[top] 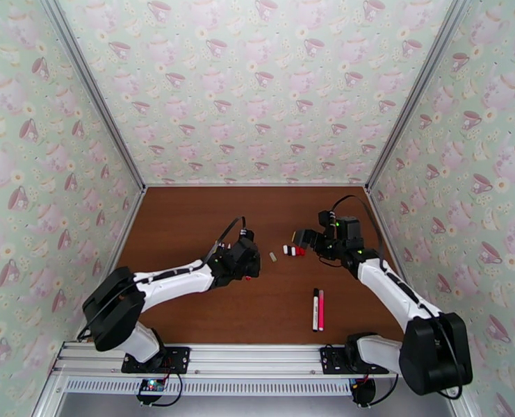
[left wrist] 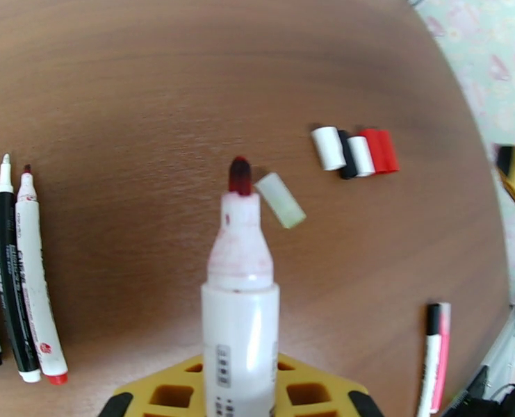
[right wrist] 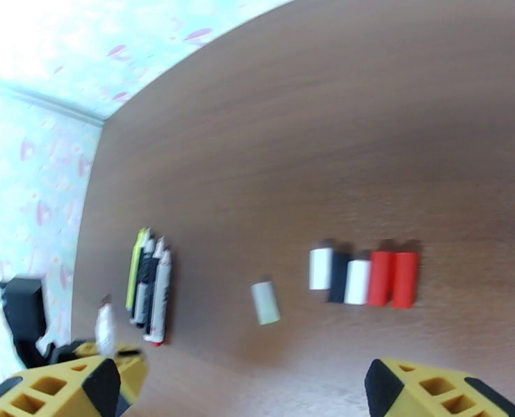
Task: Open the pen caps
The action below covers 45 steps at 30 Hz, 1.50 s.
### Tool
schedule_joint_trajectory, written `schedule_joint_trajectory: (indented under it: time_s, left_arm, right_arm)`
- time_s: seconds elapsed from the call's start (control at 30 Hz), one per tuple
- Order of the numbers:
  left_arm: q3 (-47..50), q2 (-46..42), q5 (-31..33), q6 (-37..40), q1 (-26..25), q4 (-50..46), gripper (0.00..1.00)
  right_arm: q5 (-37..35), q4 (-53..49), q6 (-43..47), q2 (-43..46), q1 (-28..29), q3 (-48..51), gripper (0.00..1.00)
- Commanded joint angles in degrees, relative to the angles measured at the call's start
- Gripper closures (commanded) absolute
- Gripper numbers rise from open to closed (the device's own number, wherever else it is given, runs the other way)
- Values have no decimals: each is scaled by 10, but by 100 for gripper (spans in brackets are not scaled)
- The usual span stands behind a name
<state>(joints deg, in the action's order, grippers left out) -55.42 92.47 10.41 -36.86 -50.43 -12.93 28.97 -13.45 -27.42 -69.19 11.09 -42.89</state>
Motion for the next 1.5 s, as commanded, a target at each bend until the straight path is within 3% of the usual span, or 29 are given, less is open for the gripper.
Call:
schedule_joint_trajectory:
  time_s: [0.0, 0.4, 0.97, 1.47]
  left_arm:
    - [-33, 23, 45, 15, 2, -42, 93]
    - [-98, 99, 94, 14, 6, -126, 91]
    - [-149, 169, 154, 7, 11, -198, 89]
    - [-179, 205, 185, 4, 22, -223, 75]
  right_arm:
    - [6, 10, -10, 37, 14, 30, 0]
    - [-14, 4, -9, 96, 16, 72, 0]
    - [-22, -26, -1, 85, 16, 59, 0]
    - [-20, -3, -14, 87, 16, 78, 0]
